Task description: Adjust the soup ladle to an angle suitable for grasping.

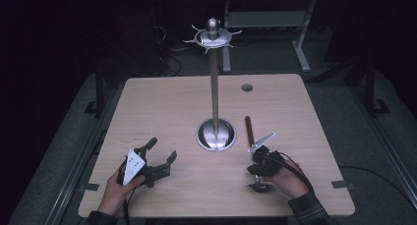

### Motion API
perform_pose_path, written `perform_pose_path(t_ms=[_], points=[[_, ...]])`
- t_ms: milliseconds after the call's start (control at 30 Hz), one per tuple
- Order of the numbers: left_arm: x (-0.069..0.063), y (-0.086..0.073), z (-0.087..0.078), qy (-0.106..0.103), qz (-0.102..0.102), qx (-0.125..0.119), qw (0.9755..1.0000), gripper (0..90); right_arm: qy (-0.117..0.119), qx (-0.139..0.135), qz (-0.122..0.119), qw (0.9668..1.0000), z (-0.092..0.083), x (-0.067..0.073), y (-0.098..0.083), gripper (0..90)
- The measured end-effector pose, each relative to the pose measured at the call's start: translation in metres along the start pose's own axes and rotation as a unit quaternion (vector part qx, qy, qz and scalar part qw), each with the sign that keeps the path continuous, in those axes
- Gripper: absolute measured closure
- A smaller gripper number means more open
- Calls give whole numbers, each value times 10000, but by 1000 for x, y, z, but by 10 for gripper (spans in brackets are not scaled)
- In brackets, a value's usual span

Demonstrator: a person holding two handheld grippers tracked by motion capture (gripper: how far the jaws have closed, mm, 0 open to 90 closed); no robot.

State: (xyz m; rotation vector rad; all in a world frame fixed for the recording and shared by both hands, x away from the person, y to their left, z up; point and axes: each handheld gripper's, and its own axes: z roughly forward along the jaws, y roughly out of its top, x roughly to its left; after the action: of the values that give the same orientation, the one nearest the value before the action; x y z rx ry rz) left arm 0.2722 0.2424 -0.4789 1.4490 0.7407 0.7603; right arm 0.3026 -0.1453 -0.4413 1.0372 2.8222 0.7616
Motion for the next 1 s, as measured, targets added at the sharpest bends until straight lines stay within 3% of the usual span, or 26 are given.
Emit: perform_pose_path(t_ms=[567,1000], points=[[0,0,0,-6,1,-18,10000,136,-27,307,132,9994,-2,-11,-7,896],[0,0,0,-10,5,-25,10000,136,-91,379,455,9982,-11,-30,-21,896]])
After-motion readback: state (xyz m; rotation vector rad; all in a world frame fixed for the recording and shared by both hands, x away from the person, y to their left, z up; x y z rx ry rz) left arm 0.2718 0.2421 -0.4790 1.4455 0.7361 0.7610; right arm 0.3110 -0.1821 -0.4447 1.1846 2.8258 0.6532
